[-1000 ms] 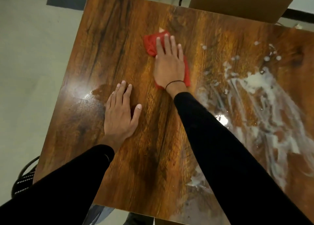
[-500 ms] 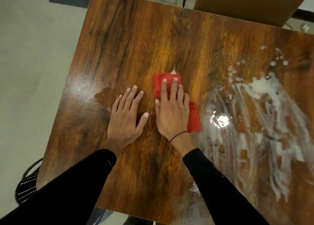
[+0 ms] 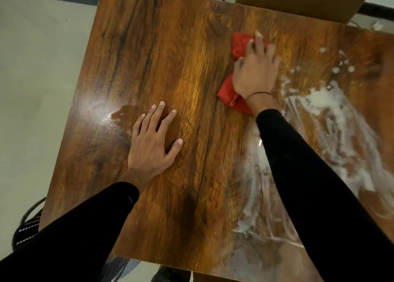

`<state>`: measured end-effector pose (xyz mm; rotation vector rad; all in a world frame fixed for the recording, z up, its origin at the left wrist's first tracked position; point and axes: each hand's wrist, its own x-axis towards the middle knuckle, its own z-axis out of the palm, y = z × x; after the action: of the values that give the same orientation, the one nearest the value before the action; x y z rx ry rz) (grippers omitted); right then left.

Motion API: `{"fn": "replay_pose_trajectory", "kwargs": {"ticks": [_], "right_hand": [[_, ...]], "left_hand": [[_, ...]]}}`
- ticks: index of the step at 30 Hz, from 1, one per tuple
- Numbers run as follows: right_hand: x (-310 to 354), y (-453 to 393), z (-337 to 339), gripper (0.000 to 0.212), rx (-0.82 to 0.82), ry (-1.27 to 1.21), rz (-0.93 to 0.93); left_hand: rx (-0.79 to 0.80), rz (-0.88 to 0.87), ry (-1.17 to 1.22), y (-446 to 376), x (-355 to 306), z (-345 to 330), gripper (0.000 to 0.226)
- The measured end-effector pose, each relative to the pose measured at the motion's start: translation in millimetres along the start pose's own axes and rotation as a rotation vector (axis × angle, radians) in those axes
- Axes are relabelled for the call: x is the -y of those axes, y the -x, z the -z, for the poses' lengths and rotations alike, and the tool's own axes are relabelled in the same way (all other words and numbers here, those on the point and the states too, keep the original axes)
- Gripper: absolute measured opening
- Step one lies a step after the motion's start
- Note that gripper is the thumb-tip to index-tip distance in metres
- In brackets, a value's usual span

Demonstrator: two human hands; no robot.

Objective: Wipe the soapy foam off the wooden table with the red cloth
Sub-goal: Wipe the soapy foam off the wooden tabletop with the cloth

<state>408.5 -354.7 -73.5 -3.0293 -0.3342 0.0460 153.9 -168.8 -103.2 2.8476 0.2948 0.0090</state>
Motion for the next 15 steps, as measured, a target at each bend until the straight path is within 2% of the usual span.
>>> {"fn": "replay_pose_trajectory", "kwargs": {"ticks": [4, 7, 12, 15], "right_hand": [[-50.4, 30.3, 3.5, 0.070, -0.064, -0.043, -0.318], [-55.2, 72.9, -3.9, 0.075, -0.085, -0.100, -0.405], [-10.6, 108.6, -18.7, 0.067, -0.025, -0.144, -0.327], [23.6, 114.1, -20.8, 0.070, 0.018, -0.123, -0.096]], "left_hand": [[-0.004, 0.002, 0.019, -0.7, -0.7, 1.7, 0.073], [-0.011, 0.001, 0.016, -1.2, 0.0, 1.6, 0.073], [-0.013, -0.006, 0.018, -1.2, 0.0, -0.3, 0.073], [-0.023, -0.003, 0.017, 0.1, -0.8, -1.0, 0.072]]}}
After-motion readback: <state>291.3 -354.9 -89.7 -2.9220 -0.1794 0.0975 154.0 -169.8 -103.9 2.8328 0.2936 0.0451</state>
